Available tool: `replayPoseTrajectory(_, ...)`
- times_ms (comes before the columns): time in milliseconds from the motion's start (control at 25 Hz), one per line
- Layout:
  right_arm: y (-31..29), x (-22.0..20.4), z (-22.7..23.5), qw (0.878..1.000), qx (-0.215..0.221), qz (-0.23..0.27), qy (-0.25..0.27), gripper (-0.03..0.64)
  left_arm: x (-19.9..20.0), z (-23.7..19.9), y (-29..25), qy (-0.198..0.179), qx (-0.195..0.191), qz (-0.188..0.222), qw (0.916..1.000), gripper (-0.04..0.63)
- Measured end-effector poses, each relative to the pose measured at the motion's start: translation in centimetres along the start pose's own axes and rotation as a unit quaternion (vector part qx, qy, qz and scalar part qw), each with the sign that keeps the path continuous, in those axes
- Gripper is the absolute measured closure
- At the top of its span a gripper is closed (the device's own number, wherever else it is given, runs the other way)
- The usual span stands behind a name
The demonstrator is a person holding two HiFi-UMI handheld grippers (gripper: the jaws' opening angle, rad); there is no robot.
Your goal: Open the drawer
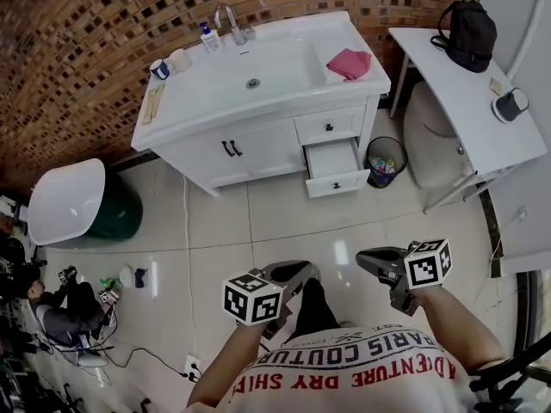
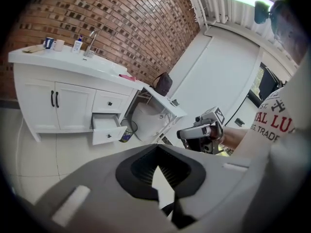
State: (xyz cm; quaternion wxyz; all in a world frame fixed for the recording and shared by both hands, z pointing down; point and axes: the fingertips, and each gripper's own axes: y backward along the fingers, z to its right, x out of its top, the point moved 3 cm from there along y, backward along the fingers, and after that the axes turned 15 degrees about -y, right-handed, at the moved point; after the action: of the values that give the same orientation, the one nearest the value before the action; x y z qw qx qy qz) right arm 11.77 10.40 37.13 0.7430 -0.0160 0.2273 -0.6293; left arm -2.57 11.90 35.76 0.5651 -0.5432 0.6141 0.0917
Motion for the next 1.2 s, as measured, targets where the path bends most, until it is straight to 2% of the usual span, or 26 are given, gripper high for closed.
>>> replayPoseTrajectory(240, 4.7, -7.0, -1.8, 1.0, 0.019, 0.0, -0.003, 0.611, -2.1, 9.1, 0.8, 0.003, 0.005, 0.012, 0.9999, 0.611)
replayPoseTrajectory(520, 8.4, -9.7, -4.8, 0.999, 0.016, -0.007, 0.034, 0.611, -1.4, 14.4, 2.0, 0.004, 0.015, 0.017, 0.9997, 0.611)
replayPoseTrajectory(640, 9.0, -10.7, -5.3, 0.999, 0.007, -0.003, 0.052, 0.611, -1.7, 15.6, 2.4, -0.003, 0.012, 0.019, 0.9997, 0.611)
replayPoseTrajectory(960, 8.8, -12.1, -7.8, 0.998, -0.011, 0.007, 0.064, 0.611, -1.9, 17.3, 4.3, -0.022, -0.002, 0.014, 0.9996, 0.611)
replayPoseTrajectory(1200, 6.8, -12.9, -8.7, 0.997, -0.03, 0.011, 0.073, 0.611, -2.4, 16.6, 6.2, -0.032, -0.006, 0.015, 0.9993, 0.611)
